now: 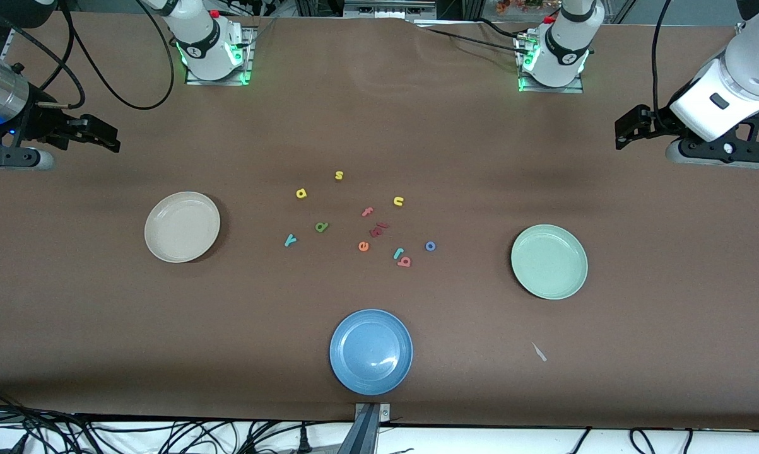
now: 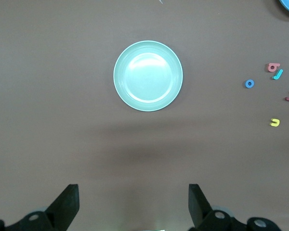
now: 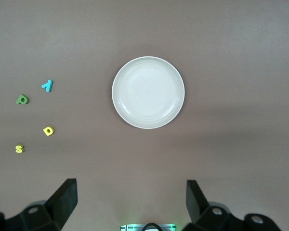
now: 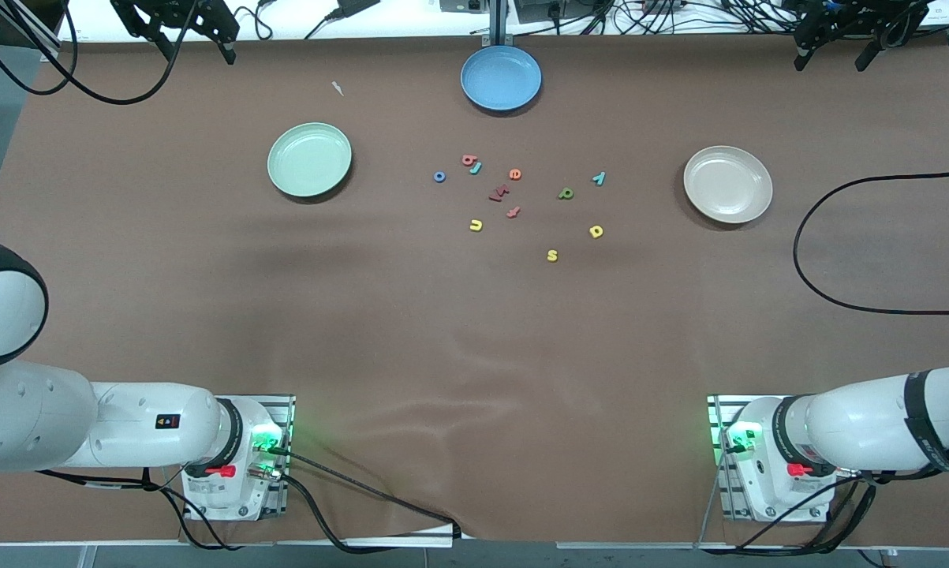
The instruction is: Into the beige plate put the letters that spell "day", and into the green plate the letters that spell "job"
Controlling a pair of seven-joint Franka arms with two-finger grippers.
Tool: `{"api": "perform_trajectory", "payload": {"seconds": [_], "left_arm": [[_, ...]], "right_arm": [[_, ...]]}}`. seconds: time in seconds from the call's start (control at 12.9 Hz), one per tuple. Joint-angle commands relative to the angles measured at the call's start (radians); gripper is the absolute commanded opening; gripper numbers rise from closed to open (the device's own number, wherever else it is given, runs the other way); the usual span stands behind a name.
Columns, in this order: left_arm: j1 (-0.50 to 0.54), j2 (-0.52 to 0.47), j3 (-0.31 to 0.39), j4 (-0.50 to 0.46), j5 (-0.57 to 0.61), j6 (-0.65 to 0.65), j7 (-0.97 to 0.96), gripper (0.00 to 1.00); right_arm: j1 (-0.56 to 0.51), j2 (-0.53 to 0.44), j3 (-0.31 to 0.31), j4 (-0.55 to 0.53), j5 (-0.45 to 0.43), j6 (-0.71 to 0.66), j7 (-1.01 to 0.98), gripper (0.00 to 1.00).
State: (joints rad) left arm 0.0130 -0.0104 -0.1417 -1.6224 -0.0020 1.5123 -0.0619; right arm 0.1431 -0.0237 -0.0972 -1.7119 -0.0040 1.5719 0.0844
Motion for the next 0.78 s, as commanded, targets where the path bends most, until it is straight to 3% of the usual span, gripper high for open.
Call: {"api": "perform_trajectory", "payload": {"seconds": [0.0,0.23,0.47,0.7], "left_arm": [[-0.002,0.036,-0.024,0.045,-0.012,-0.004,0.004,1.00],[-0.004,0.081,-0.045,0.065,-0.013,0.002,-0.013,1.00],[-0.050,0.174,-0.058,0.147,-0.009,0.002,-0.028,1.00],[-0.088,0.228,-0.059,0.159,-0.013,0.049,-0.142,1.00]], "right_arm": [[-0.007,0.007,0.001,0.017,0.002,-0.006,-0.008,1.00],[-0.005,0.010,0.001,0.017,0.002,-0.001,-0.008,1.00],[-0.005,0.010,0.002,0.017,0.004,0.002,-0.008,1.00],[0.007,0.013,0.014,0.015,0.007,-0.004,0.001,1.00]]}}
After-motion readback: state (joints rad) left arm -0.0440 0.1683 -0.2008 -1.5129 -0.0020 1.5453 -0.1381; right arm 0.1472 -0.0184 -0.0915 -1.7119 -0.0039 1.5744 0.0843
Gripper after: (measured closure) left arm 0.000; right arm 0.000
